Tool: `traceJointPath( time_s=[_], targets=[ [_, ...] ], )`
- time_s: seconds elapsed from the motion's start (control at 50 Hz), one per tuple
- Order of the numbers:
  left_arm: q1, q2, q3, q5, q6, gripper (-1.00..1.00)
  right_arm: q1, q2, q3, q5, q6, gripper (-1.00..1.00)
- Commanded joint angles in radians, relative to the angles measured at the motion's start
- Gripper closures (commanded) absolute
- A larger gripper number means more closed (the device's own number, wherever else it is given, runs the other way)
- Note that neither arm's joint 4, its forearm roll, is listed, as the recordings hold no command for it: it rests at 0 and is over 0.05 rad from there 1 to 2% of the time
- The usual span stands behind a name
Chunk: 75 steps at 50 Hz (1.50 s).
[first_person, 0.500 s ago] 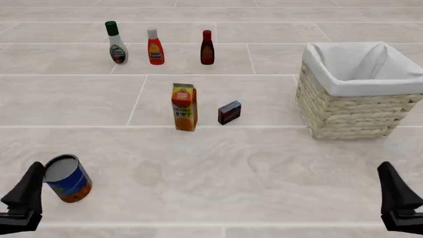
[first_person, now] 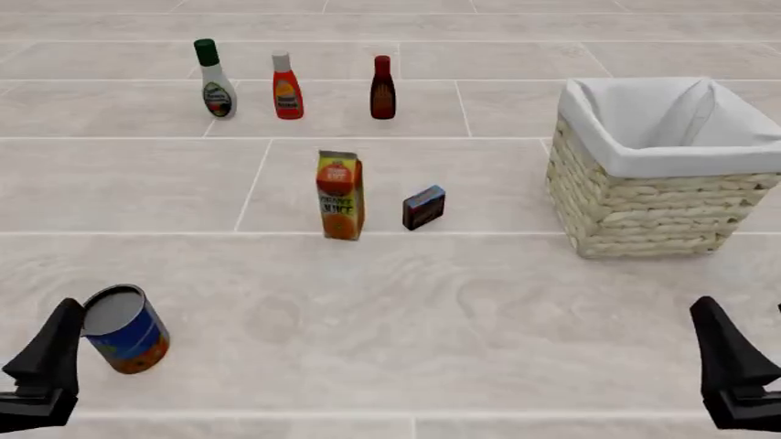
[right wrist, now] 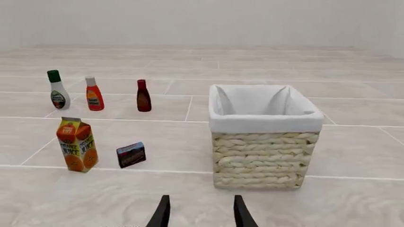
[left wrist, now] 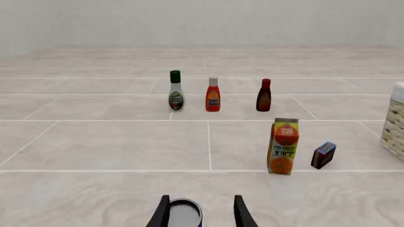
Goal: Pick the chocolate pudding and place it in the basket.
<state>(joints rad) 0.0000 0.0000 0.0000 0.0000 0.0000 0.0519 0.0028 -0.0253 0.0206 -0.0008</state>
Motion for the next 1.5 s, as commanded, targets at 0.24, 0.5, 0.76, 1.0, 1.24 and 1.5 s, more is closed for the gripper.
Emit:
traceJointPath(
  time_s=[0.24, 0.5, 0.76, 1.0, 1.24, 1.5],
  targets=[
    [0.000, 0.000, 0.000, 0.000, 0.000, -1.00, 0.094, 0.131, -0.040, -0.030, 0.001, -1.00],
    [0.000, 0.000, 0.000, 0.000, 0.000, -1.00, 0.142, 0.292, -0.072, -0.126, -0.012, -1.00],
    [0.000, 0.000, 0.000, 0.000, 0.000, -1.00, 0.162, 0.420, -0.095, -0.215, -0.035, -1.00],
    [0.000, 0.000, 0.000, 0.000, 0.000, -1.00, 0.185, 0.587, -0.132, -0.313, -0.031, -1.00],
    [0.000, 0.000, 0.000, 0.000, 0.000, -1.00, 0.207, 0.660, -0.199, -0.313, -0.036, -1.00],
    [0.000, 0.000, 0.000, 0.000, 0.000, -1.00, 0.226, 0.698, -0.261, -0.304, -0.039, -1.00]
  ],
)
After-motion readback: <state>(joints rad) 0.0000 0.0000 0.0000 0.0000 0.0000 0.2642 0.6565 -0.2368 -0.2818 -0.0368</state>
